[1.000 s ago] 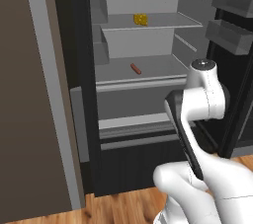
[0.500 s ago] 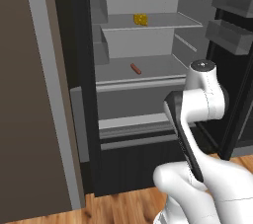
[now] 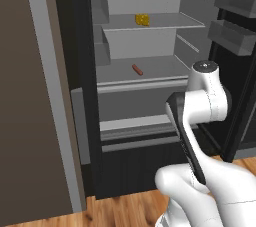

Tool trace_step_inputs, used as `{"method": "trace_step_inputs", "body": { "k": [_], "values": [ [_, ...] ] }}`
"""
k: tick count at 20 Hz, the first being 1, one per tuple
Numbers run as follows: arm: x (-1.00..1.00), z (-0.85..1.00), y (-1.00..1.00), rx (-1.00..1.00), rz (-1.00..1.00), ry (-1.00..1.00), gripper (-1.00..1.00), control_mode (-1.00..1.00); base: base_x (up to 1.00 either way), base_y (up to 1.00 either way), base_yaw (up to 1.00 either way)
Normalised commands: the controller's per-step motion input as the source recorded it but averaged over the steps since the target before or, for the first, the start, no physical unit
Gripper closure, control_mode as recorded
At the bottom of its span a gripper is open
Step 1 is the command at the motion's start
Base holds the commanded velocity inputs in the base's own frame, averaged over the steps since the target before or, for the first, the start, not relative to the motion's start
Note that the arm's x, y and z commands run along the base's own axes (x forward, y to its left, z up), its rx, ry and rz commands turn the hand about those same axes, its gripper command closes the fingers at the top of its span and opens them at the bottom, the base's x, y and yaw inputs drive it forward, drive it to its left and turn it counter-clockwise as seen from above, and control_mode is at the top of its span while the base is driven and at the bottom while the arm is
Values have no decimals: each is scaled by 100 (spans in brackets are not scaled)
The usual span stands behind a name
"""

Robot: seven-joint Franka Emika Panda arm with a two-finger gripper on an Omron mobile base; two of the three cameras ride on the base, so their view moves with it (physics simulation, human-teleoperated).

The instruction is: Retrieve the sausage and cheese from the fridge and place them on the cutting board on the counter.

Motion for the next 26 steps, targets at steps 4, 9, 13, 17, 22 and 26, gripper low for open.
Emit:
{"method": "trace_step_inputs", "body": {
  "k": [4, 9, 13, 17, 22, 26],
  "values": [
    [0, 0, 0, 0, 0, 0, -100, -100, 0, 0, 0],
    [0, 0, 0, 0, 0, 0, -100, 100, 0, 0, 0],
    [0, 0, 0, 0, 0, 0, -100, 100, 0, 0, 0],
    [0, 0, 0, 0, 0, 0, -100, 100, 2, 1, 0],
    [0, 0, 0, 0, 0, 0, -100, 100, 0, 1, 0],
    [0, 0, 0, 0, 0, 0, -100, 100, 19, -27, 4]
  ]
}}
